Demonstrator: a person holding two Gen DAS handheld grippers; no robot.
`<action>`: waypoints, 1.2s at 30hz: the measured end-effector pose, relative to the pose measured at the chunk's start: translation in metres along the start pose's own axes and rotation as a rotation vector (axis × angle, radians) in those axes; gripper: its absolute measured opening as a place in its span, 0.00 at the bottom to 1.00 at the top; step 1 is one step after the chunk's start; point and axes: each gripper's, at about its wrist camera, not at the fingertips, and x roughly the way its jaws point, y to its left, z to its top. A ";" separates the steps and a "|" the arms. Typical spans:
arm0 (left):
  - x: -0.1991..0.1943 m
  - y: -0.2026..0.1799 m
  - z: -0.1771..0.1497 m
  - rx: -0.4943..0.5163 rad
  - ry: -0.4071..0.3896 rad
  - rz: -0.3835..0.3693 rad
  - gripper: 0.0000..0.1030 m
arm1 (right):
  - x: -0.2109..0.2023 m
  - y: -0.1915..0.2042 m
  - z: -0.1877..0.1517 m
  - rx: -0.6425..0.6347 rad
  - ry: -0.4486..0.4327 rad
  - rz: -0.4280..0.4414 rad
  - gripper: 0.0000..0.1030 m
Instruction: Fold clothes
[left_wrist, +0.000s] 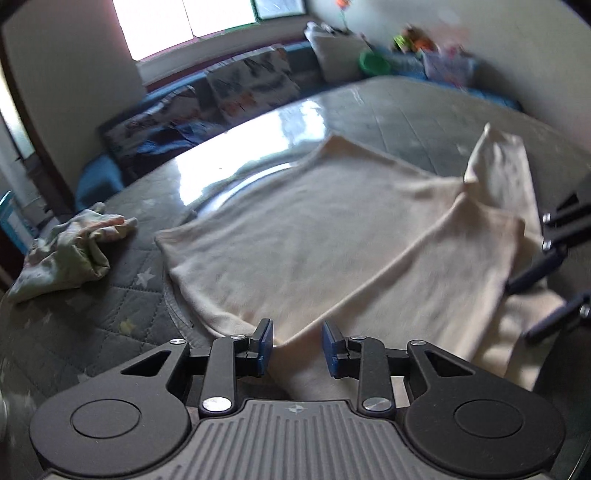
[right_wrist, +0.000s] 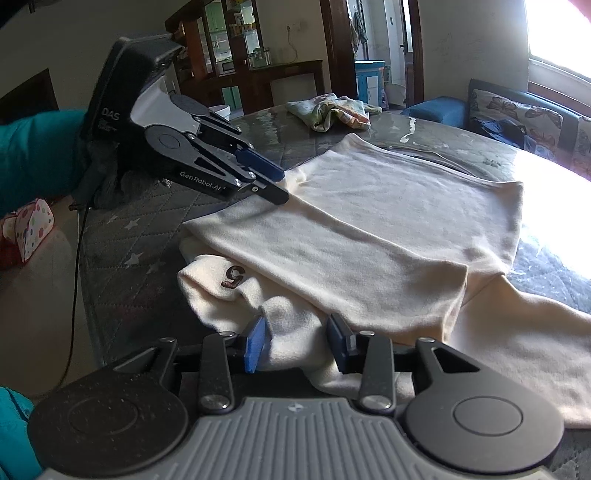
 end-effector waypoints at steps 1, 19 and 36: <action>0.001 0.001 0.000 0.017 0.009 -0.014 0.31 | 0.000 0.000 0.000 0.001 0.001 0.001 0.37; -0.016 0.018 -0.018 0.036 0.043 0.037 0.04 | -0.001 0.000 -0.002 0.008 -0.001 0.001 0.41; -0.020 -0.004 -0.021 -0.109 -0.050 -0.008 0.10 | -0.012 -0.010 0.017 0.037 -0.084 -0.066 0.44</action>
